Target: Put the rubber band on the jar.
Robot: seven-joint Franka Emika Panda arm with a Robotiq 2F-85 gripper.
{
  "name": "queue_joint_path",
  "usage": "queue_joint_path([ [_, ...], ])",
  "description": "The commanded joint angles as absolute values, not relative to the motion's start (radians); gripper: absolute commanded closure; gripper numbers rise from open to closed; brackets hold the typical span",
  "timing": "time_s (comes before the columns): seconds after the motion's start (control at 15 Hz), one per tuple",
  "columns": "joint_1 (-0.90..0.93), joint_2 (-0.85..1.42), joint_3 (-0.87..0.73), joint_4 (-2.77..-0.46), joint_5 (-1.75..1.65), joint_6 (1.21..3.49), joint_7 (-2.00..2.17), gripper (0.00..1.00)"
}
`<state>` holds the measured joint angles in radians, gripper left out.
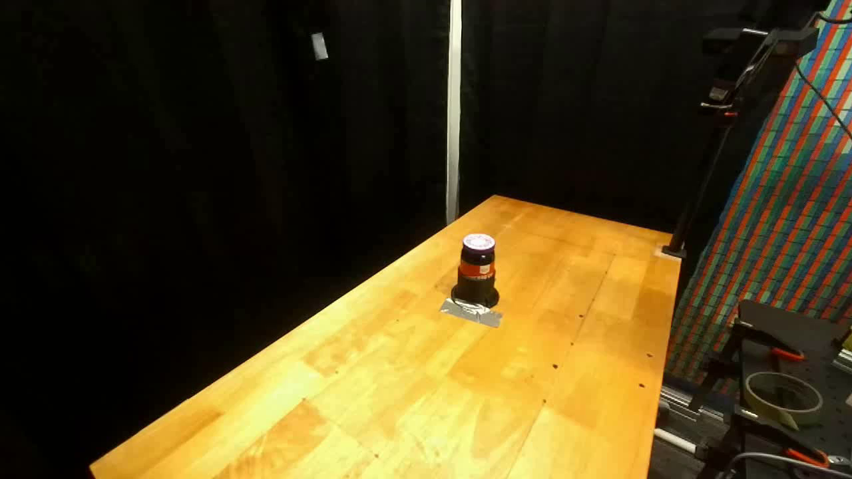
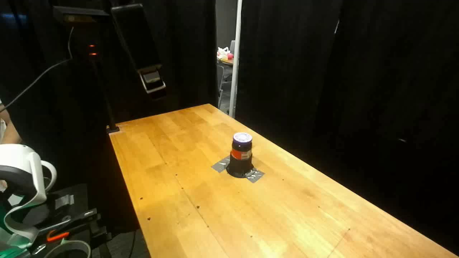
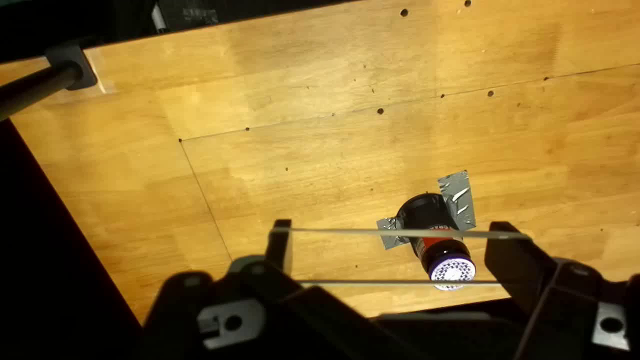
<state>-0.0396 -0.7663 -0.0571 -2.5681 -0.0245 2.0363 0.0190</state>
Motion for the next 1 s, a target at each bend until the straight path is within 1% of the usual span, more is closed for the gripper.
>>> queue_joint_path([
  [0.0, -0.046, -0.766, -0.052, -2.562, -0.02, 2.036, 0.015, 0.0],
  [0.93, -0.046, -0.771, -0.052, -2.552, -0.02, 2.036, 0.015, 0.0],
])
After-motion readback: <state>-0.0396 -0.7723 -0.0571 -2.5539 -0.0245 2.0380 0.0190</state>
